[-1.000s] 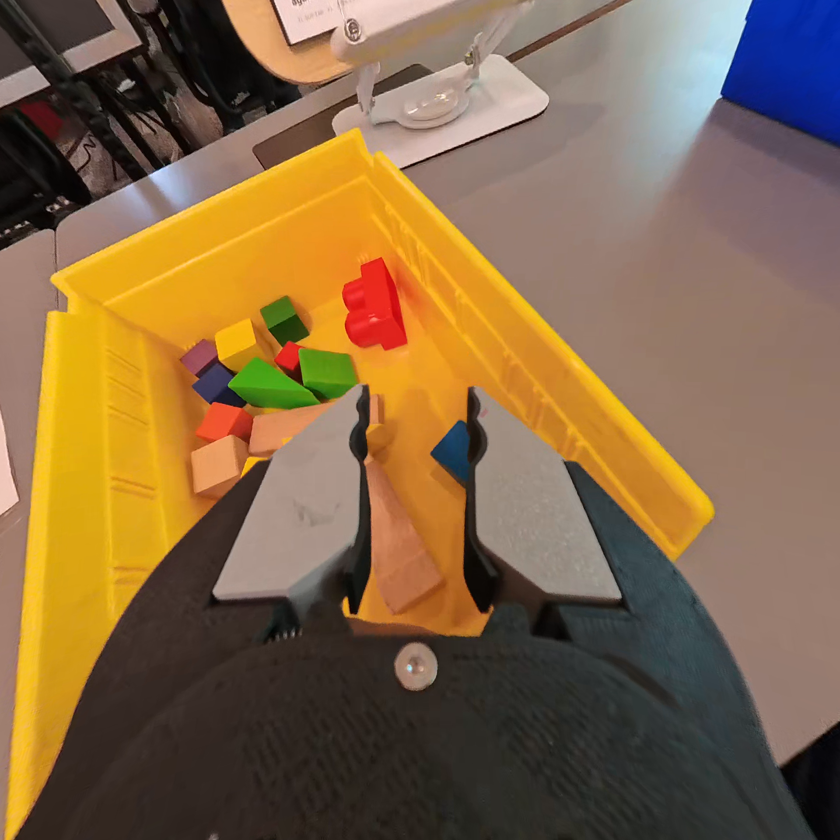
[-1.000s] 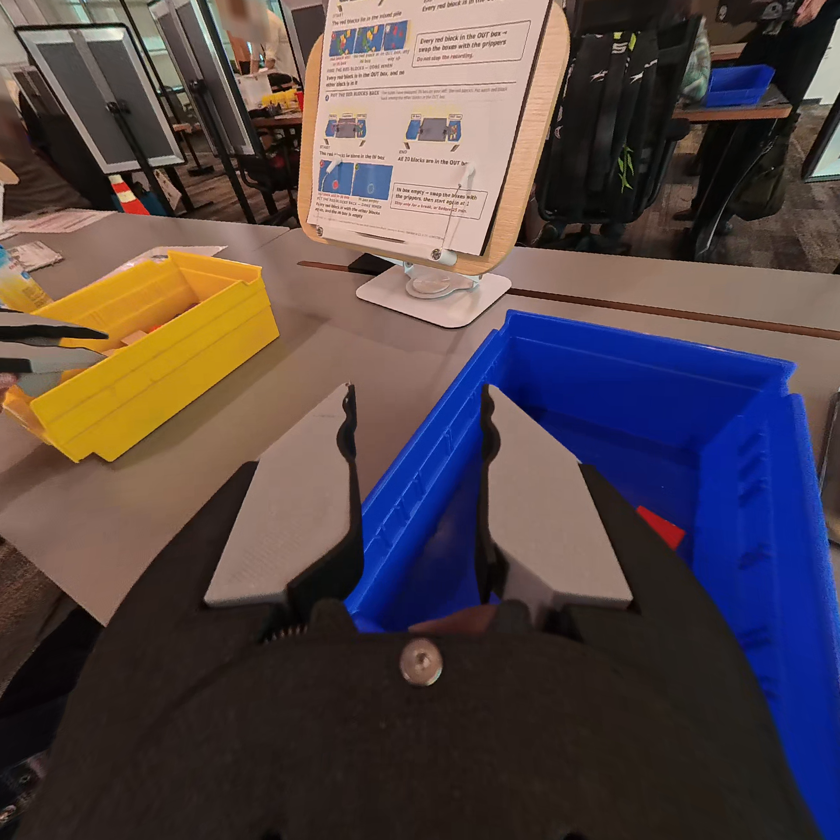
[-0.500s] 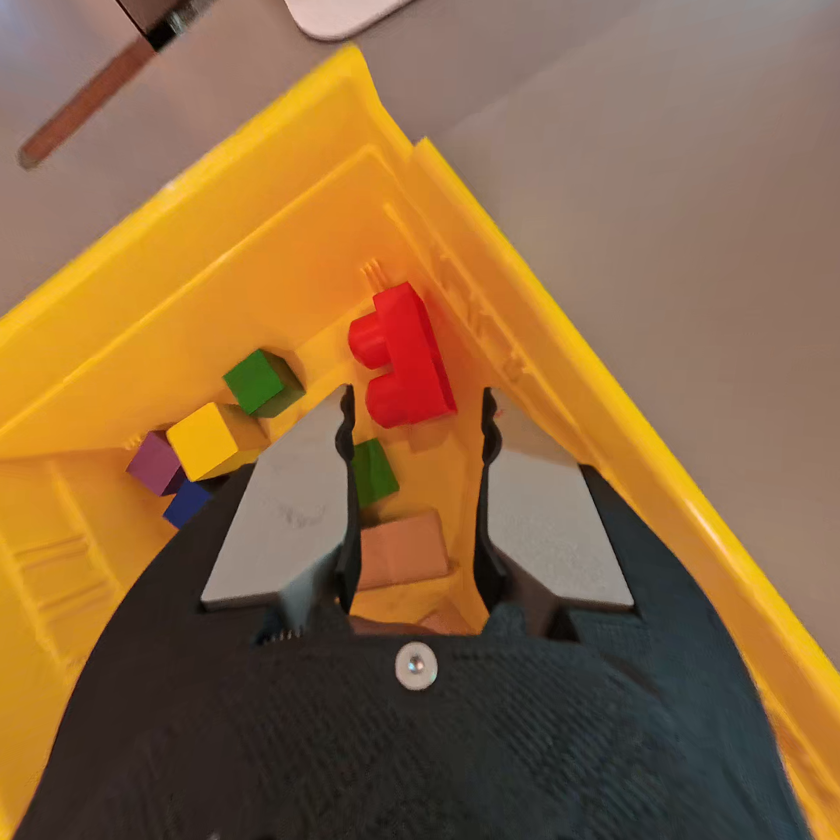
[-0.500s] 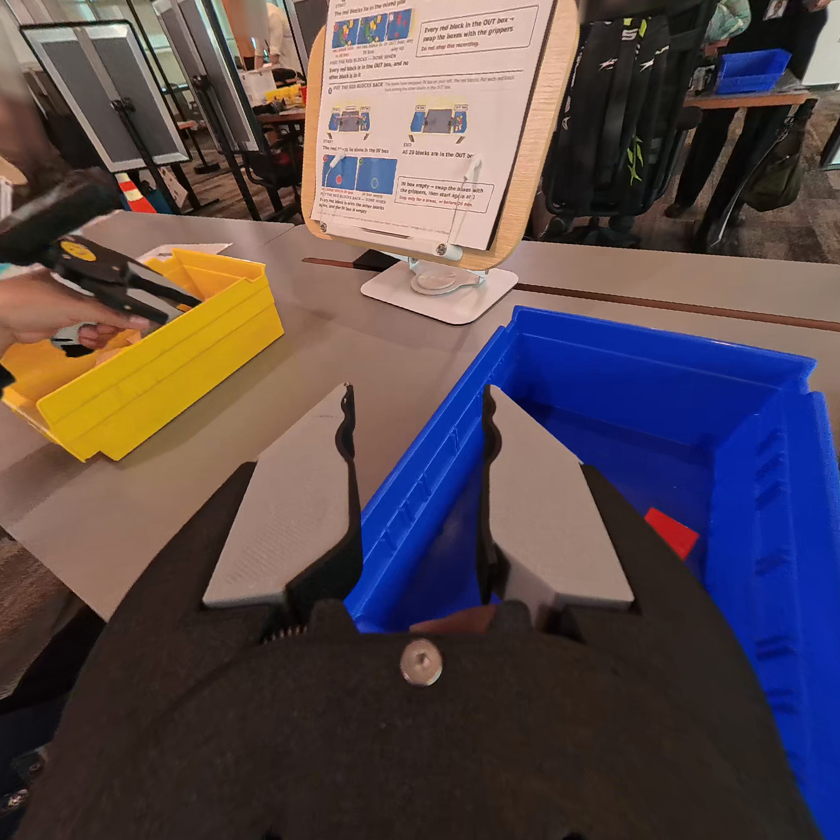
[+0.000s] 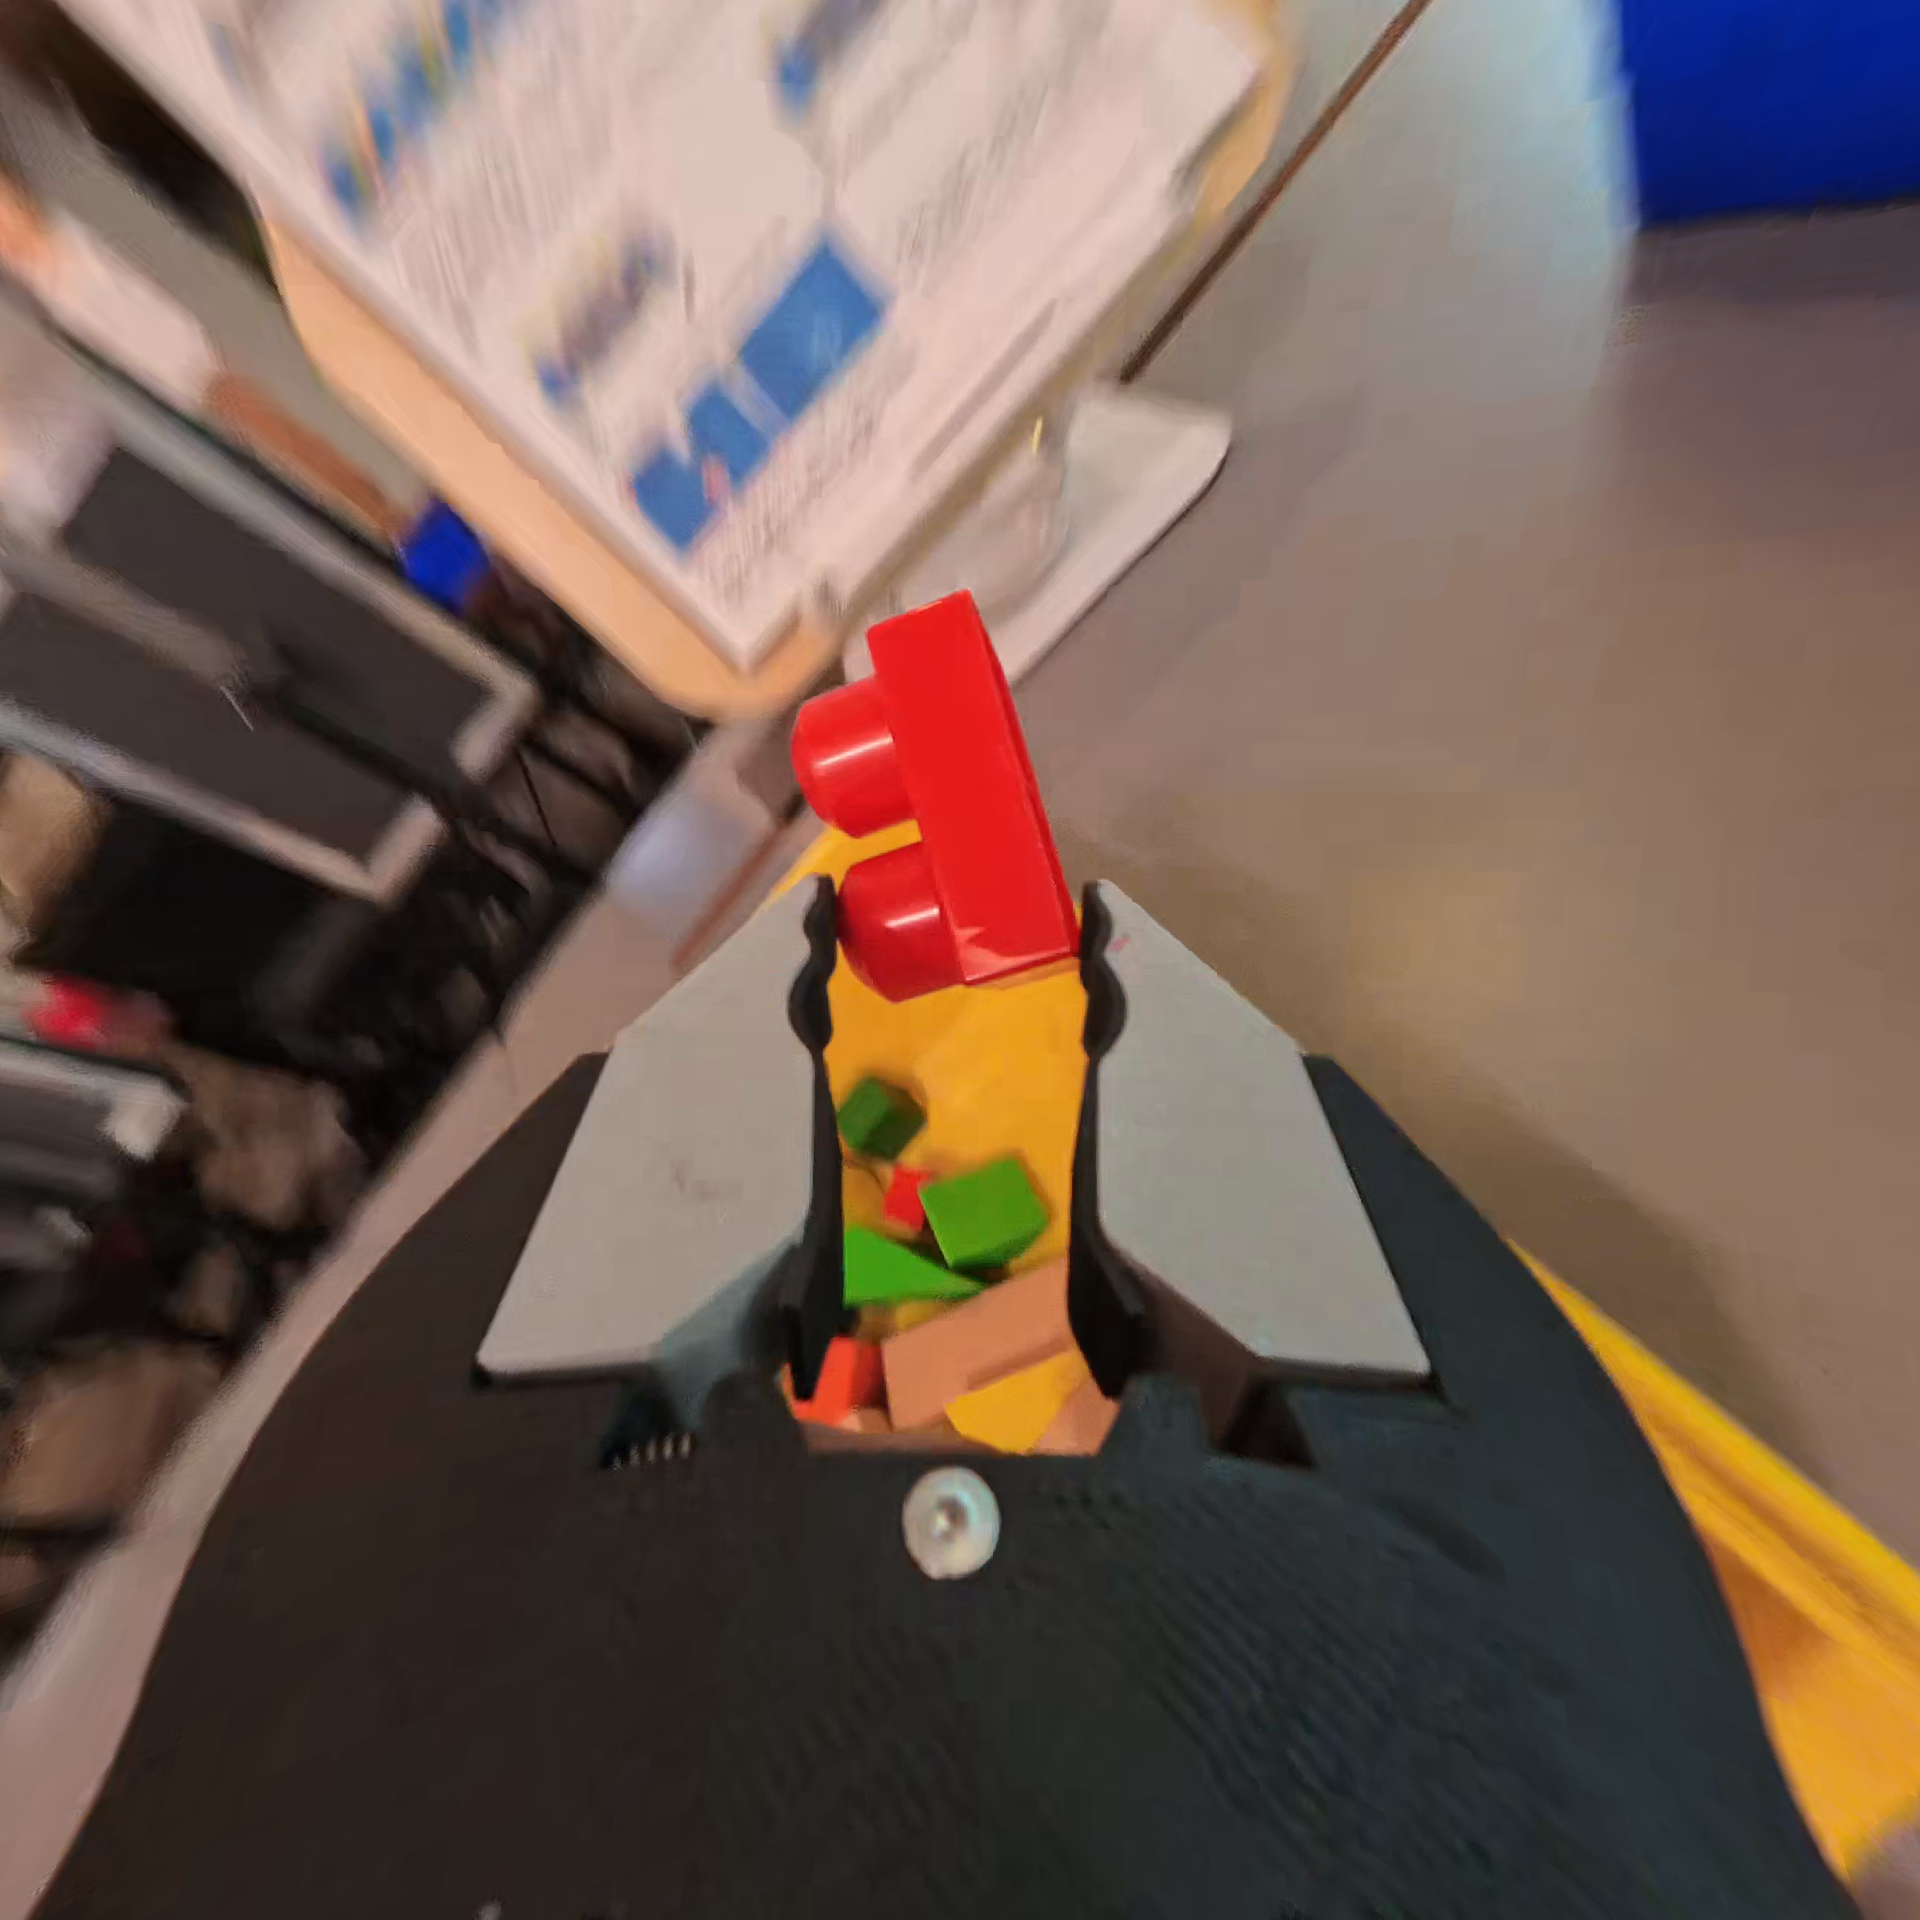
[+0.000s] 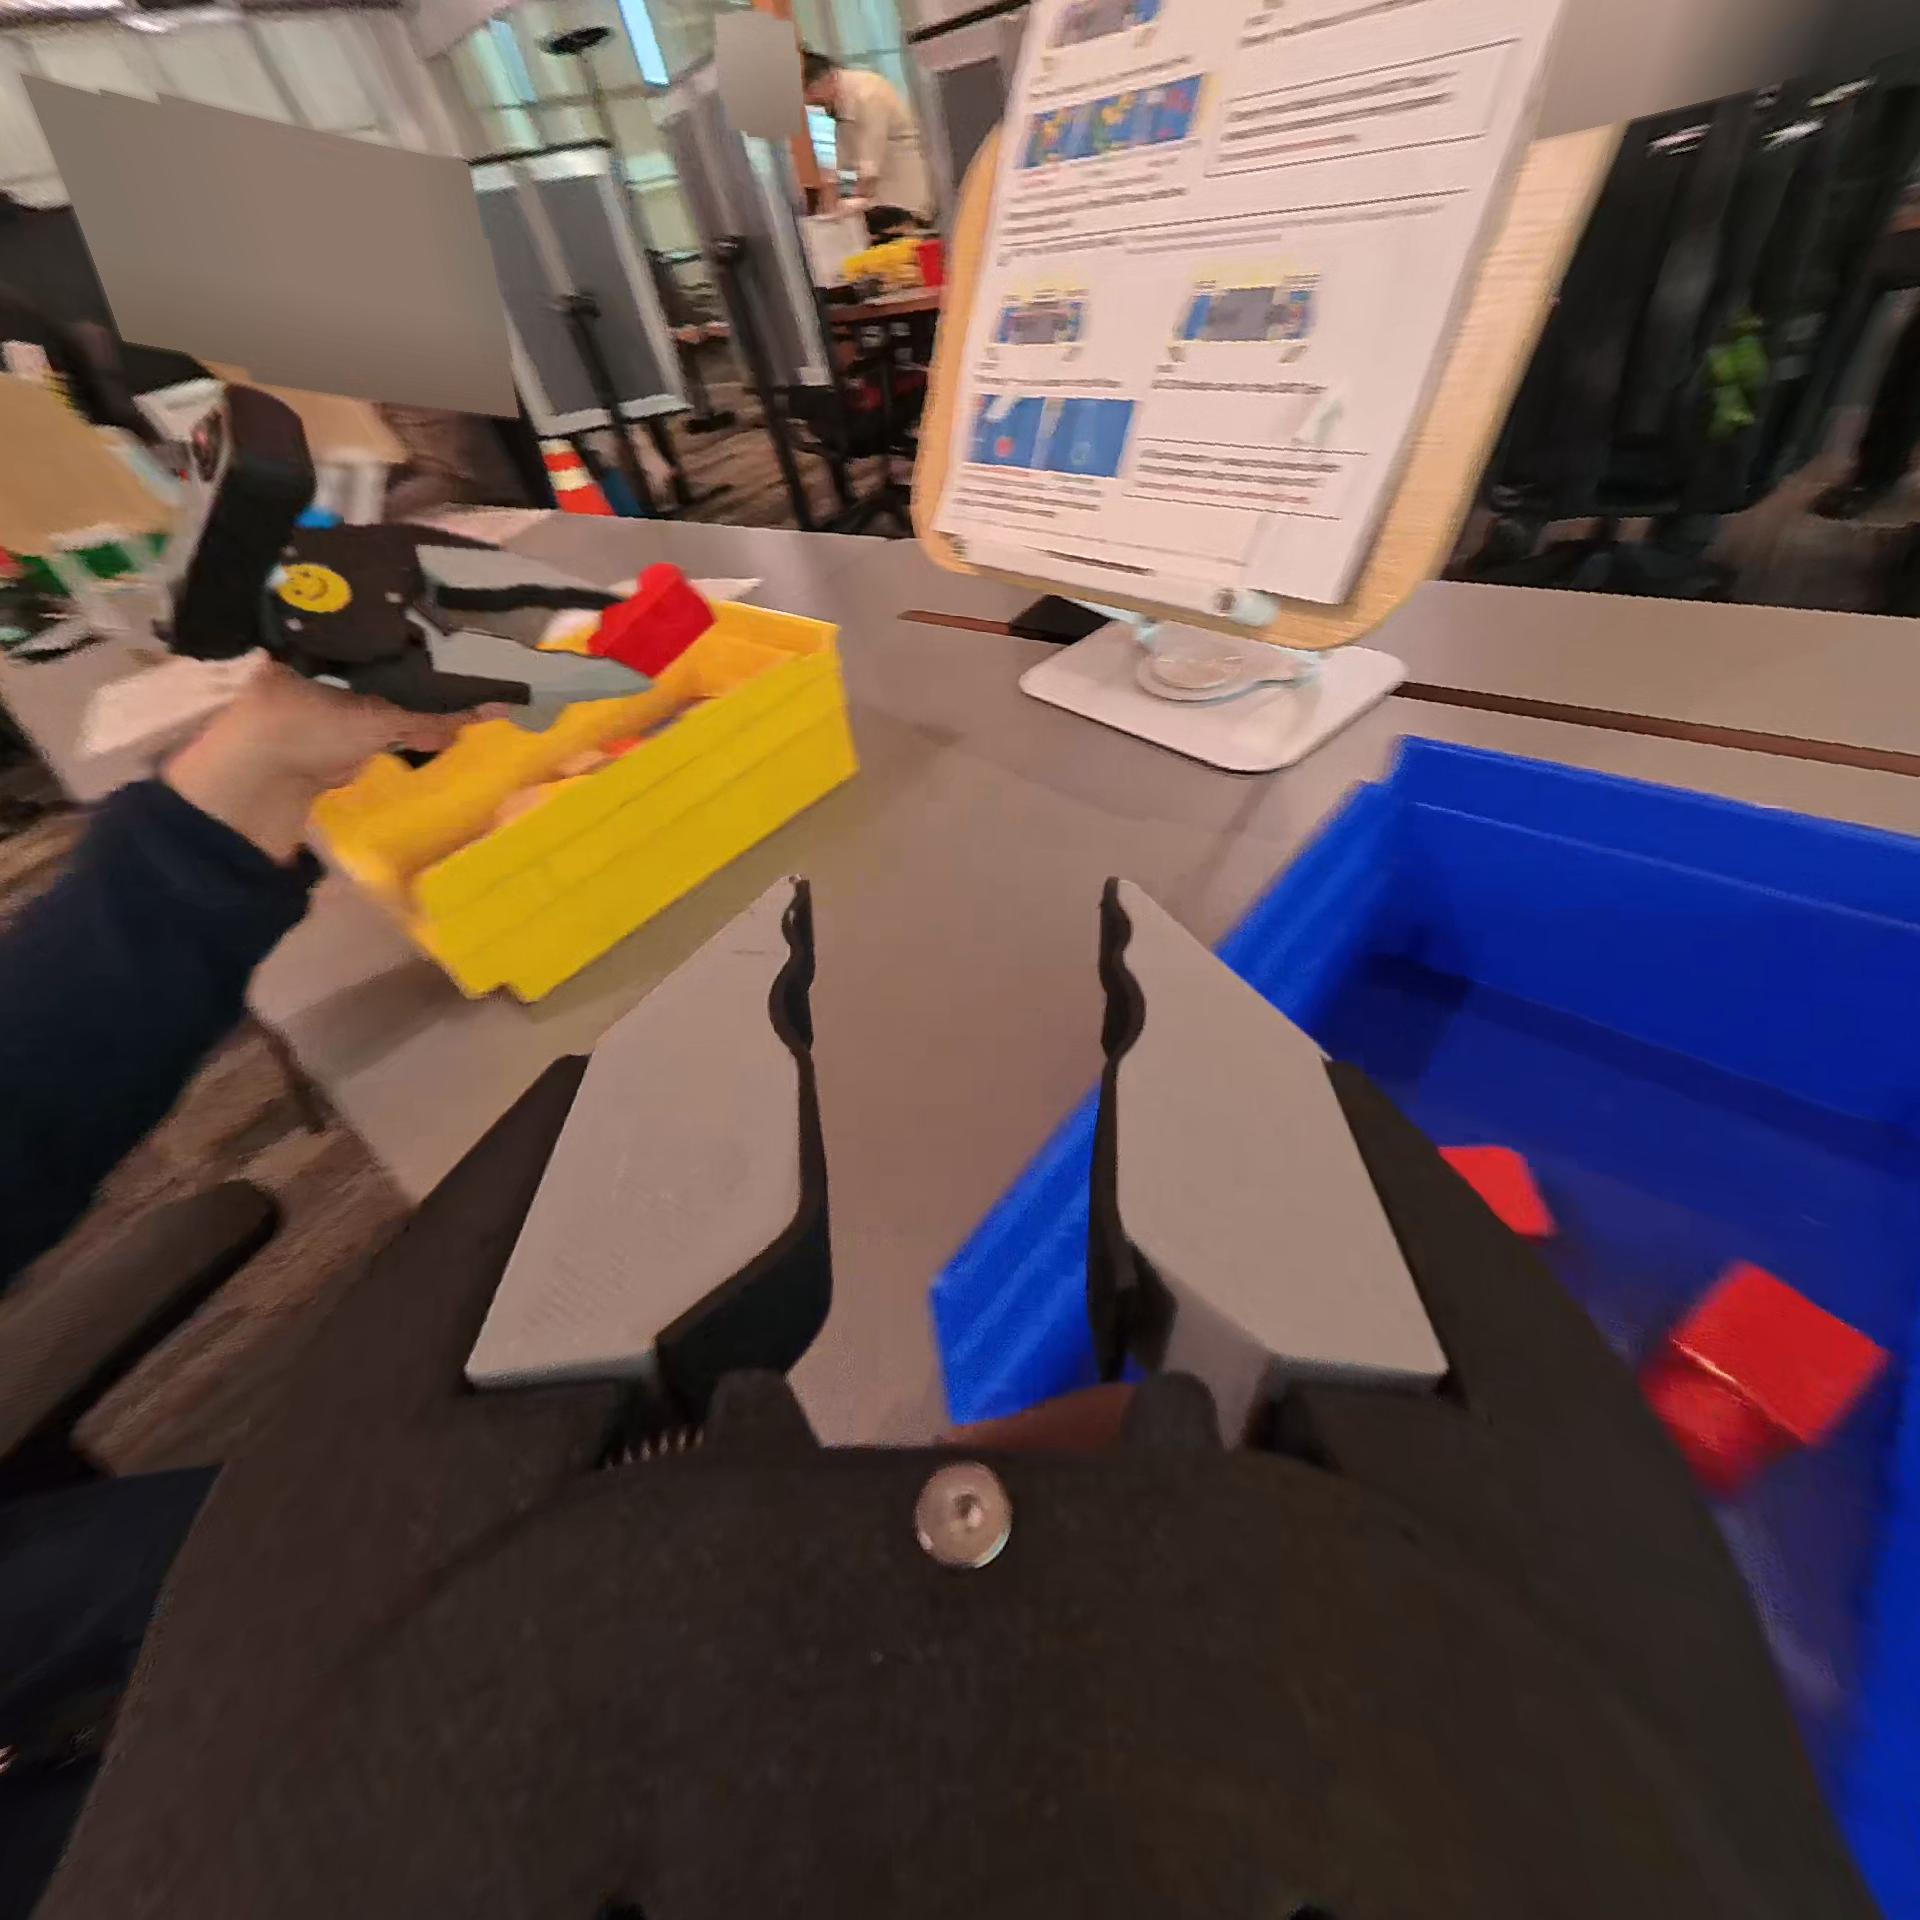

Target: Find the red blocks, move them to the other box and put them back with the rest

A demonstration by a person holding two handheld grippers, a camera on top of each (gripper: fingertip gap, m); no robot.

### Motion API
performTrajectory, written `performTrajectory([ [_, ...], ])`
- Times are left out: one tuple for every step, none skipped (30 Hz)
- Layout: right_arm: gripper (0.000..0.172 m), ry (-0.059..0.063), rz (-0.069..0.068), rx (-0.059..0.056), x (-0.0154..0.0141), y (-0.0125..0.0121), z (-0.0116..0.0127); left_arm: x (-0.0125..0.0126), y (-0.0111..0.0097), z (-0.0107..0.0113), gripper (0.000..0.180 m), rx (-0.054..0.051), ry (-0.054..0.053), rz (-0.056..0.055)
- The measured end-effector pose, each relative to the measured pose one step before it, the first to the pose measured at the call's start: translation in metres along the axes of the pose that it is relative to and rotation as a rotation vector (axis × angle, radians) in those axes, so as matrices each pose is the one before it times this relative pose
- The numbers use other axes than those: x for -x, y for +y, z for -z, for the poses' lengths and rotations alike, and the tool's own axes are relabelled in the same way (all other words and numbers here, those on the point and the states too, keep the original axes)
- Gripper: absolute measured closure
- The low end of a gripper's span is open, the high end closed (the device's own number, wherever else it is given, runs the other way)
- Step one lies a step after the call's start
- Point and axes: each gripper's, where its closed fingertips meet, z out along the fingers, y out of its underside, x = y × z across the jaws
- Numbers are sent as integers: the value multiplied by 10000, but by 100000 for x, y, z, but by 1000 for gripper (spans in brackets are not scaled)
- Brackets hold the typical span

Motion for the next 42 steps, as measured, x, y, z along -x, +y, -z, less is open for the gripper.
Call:
performTrajectory([
  [118,-676,-100,-13,1563,-68,-345,-1315,-2312,1814,135,-873,-128,-798],
  [116,-688,-73,7,1661,-23,-479,-1529,-2298,1523,135,-697,-20,-706],
  [113,-680,-33,12,1711,17,-606,-1499,-2200,1191,136,-536,-64,-612],
  [112,-639,-12,8,1671,57,-722,-1227,-1811,858,136,-247,-167,-474],
  [109,-574,-26,14,1579,115,-856,-1262,-1624,657,135,-200,-78,-431],
  [105,-508,-25,90,1454,282,-933,-1361,-1725,529,136,-366,27,-366],
  [100,-424,8,186,1288,451,-981,-1439,-1635,381,135,-382,125,-303],
  [98,-324,50,217,1100,526,-972,-1328,-1462,252,135,-327,95,-363],
  [95,-225,87,227,879,554,-944,-1021,-1341,172,135,-295,-44,-372],
  [93,-121,114,240,638,589,-882,-798,-1229,156,135,-280,-86,-334],
  [93,14,129,266,301,631,-806,-699,-1167,171,136,-323,-40,-326],
  [93,98,118,248,53,584,-680,-489,-1070,98,135,-331,-56,-342],
  [94,-1,108,137,113,375,-519,-454,-653,8,135,-120,40,-377],
  [107,-299,79,-60,506,58,-299,-425,-236,-11,135,18,92,-361],
  [130,-450,-67,-201,715,-188,-152,-10,35,-25,135,54,-116,-177],
  [132,-176,-111,-72,247,-51,-112,-90,113,-5,135,1,63,115],
  [133,74,44,166,-151,245,-71,-231,132,-49,135,-36,194,294],
  [133,91,81,205,-164,275,-36,-145,79,-58,135,-71,110,239],
  [133,60,63,40,-121,27,35,158,35,-44,136,-56,-85,195],
  [133,30,35,-93,-105,-170,129,151,-40,8,137,-75,-14,254],
  [133,61,-14,-86,-162,-215,227,-20,6,78,138,-30,202,365],
  [133,155,3,-108,-341,-295,428,154,54,196,142,-29,158,366],
  [133,295,57,-186,-613,-455,720,241,0,369,147,-142,109,262],
  [134,425,62,-247,-952,-612,1024,469,-33,522,149,-194,8,235],
  [133,513,29,-306,-1265,-723,1275,863,76,614,157,-131,-180,291],
  [133,620,-18,-377,-1659,-824,1448,1116,344,640,160,29,-269,359],
  [133,732,-86,-404,-2083,-800,1519,1320,733,562,163,246,-306,372],
  [133,883,-128,-300,-2515,-565,1445,1703,1251,462,166,527,-469,389],
  [133,1072,-64,-81,-2950,-128,1247,2079,1664,362,169,688,-653,375],
  [133,1166,39,159,-3201,402,921,2122,1923,233,173,717,-628,417],
  [133,1129,36,392,-3182,936,499,2003,1902,87,176,597,-512,507],
  [133,954,-35,610,-2844,1404,66,1759,1791,-64,179,430,-342,655],
  [133,680,-50,735,-2220,1619,-288,1431,1747,-233,175,426,-128,824],
  [130,452,-28,732,-1584,1554,-490,1326,1677,-377,172,463,-91,912],
  [120,352,12,559,-1047,1101,-445,1241,1415,-442,167,393,-130,816],
  [117,283,82,165,-552,287,-198,953,1209,-436,162,342,-76,527],
  [118,138,104,-215,15,-453,88,768,1075,-397,159,323,-99,225],
  [119,-95,96,-365,584,-807,268,791,921,-391,158,278,-224,54],
  [120,-269,90,-364,966,-840,334,559,787,-399,157,232,-177,10],
  [119,-304,99,-282,1073,-726,284,168,807,-416,156,286,32,-20],
  [119,-256,146,-163,993,-506,208,23,873,-455,156,349,98,-3],
  [119,-157,202,-74,804,-336,152,-75,926,-492,155,377,133,-10],
])
